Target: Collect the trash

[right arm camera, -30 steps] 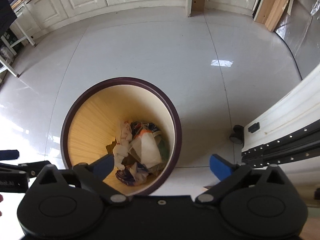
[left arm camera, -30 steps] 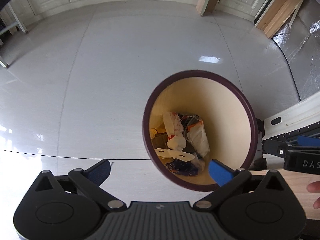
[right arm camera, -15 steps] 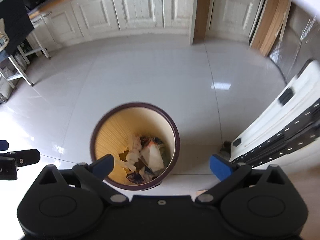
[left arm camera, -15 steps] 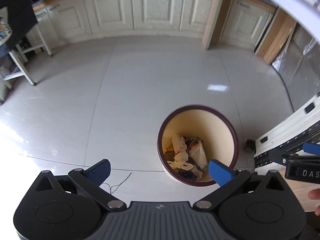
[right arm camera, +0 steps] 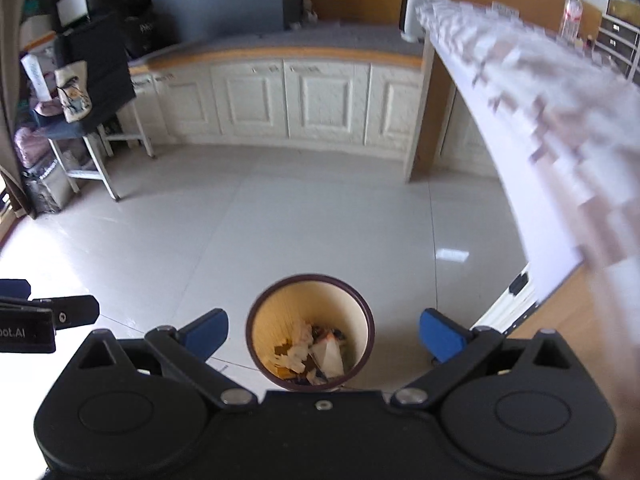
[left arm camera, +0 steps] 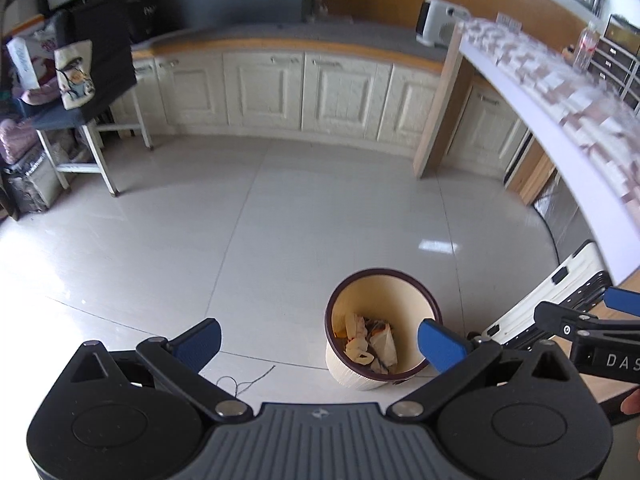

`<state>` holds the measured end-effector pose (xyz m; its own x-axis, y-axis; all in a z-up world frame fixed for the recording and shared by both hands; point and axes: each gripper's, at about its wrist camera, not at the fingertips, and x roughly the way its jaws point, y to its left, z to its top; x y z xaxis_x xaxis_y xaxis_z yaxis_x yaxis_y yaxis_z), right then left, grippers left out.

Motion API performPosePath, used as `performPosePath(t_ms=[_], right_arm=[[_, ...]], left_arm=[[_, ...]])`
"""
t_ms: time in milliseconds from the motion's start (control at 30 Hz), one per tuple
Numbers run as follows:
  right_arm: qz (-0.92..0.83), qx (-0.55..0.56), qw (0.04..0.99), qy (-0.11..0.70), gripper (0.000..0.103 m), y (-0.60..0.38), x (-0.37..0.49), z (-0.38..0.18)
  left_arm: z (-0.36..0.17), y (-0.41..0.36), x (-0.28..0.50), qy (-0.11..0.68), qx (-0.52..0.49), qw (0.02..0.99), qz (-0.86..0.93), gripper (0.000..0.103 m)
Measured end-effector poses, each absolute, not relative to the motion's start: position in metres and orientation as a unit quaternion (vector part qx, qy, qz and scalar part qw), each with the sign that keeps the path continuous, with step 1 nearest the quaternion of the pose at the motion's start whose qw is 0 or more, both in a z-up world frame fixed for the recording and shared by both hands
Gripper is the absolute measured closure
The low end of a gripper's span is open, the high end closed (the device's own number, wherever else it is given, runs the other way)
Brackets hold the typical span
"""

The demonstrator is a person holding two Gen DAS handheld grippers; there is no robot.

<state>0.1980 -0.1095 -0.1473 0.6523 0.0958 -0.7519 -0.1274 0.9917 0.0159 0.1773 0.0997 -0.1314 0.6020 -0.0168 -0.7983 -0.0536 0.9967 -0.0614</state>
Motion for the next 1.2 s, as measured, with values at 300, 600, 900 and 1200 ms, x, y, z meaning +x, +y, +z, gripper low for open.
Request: performPosePath(t_ms=[300,600,900,1200], right_arm=[[0.07,-0.019,0.928,0.365,0.0,-0.123,0.148,-0.08],[0.051,-0.015,0.946,0.321,0.0,-0.153,0.1,-0.027],[0.015,-0.02,0.957,0.288,0.0,-0.18,0.053,-0.003],[0.014,-0.027,0.957,0.287,0.0,-0.183,0.023,-0.008]], left_arm=[[-0.072,0.082,0.131,0.396,-0.027,0.918,0.004,0.0],[-0.025,0.06,0.093,0.353,-0.017,0.936,0.002,0.0],[-0.004,0.047,0.057,0.323,-0.014,0.946,-0.013,0.0],[-0.014,0.036,0.037,0.325,0.005,0.945,-0.03,0.0]])
